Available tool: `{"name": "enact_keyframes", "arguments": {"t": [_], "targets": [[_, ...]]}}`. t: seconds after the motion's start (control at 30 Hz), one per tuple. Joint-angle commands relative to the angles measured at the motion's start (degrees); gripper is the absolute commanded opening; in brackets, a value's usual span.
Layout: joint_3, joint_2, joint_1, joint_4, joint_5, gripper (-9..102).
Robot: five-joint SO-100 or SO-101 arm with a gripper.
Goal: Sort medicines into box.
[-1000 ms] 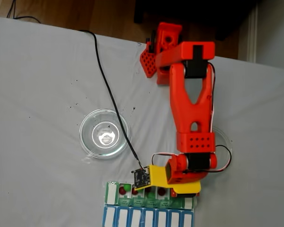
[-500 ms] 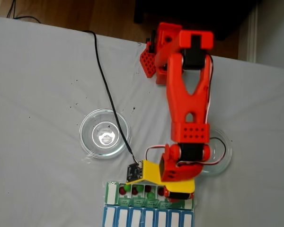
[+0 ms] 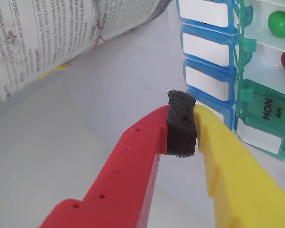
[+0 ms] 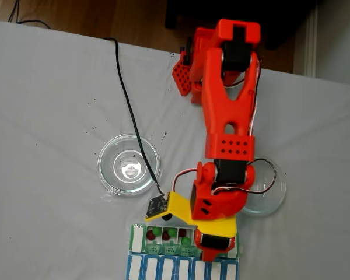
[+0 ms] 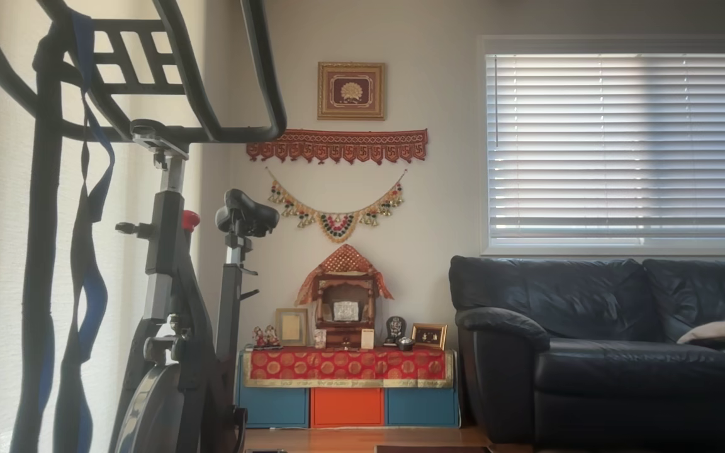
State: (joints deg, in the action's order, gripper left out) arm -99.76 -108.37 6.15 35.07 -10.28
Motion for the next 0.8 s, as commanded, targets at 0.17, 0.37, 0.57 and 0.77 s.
{"name": "enact_keyframes", "arguments": {"t": [0.17,0.37,0.57,0.77], "targets": [[3.6,1.67,1.14,0.35,2.64,1],[6.59,6.42,1.23,4.22,3.78,1],[10.11,9.4,1.14,10.63,4.57,1],[12.13,12.3,1.58,15.82,5.27,1]]}}
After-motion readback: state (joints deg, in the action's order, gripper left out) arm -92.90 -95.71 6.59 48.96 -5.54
